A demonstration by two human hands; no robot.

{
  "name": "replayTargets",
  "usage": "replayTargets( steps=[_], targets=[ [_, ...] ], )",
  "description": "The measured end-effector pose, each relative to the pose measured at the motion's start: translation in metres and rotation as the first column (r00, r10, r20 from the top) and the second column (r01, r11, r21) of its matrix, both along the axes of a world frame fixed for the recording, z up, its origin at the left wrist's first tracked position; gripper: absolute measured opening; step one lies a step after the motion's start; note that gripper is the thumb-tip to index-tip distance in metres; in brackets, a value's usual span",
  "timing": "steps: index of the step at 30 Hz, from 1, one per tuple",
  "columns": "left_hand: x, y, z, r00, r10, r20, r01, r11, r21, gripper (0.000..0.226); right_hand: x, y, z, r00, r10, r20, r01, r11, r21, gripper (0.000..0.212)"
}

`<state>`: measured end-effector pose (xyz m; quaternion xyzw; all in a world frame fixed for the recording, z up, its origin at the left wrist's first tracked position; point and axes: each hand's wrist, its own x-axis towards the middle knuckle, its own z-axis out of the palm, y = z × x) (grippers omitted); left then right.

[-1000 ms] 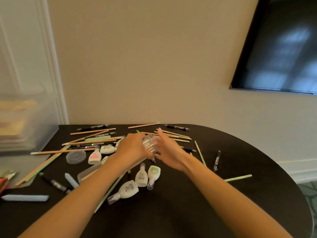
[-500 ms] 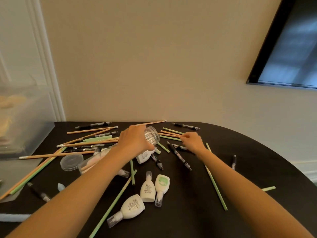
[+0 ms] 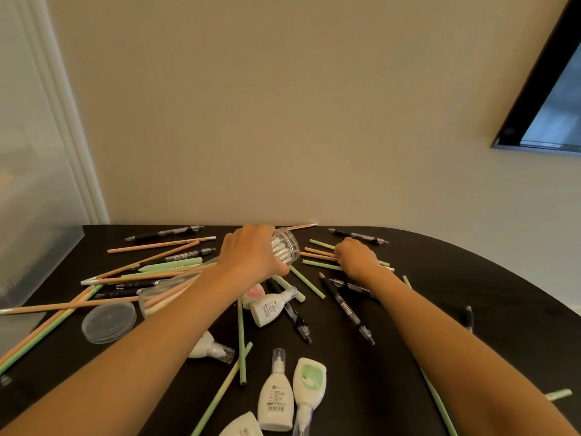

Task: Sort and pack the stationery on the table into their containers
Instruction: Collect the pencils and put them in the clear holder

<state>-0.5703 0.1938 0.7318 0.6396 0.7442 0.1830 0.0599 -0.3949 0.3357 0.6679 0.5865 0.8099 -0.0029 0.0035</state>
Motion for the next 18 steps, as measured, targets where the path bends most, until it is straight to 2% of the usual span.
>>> replayTargets(
  steps=[7, 11, 15, 18],
  targets=[
    [-0.002, 0.000, -0.002, 1.000, -0.014, -0.022, 0.014, 0.999, -0.032, 0.061, -0.002, 0.008, 0.005, 0.996, -0.064, -0.058, 0.059, 0.995, -0.086, 0.018],
    [-0.008, -0.010, -0.005, 1.000, 0.013, -0.016, -0.014, 0.998, -0.066, 0.069, -0.002, 0.001, 0.008, 0.998, -0.063, -0.009, 0.061, 0.994, -0.094, 0.019],
    [-0.013, -0.023, -0.002, 1.000, 0.027, -0.007, -0.027, 0.998, -0.056, 0.067, -0.008, -0.014, 0.016, 0.998, -0.045, -0.044, 0.044, 0.999, -0.018, 0.031],
    [-0.014, -0.035, 0.004, 0.999, 0.046, -0.010, -0.047, 0.998, -0.041, 0.063, -0.011, -0.030, 0.033, 0.986, -0.044, -0.160, 0.056, 0.996, 0.072, 0.027]
  ],
)
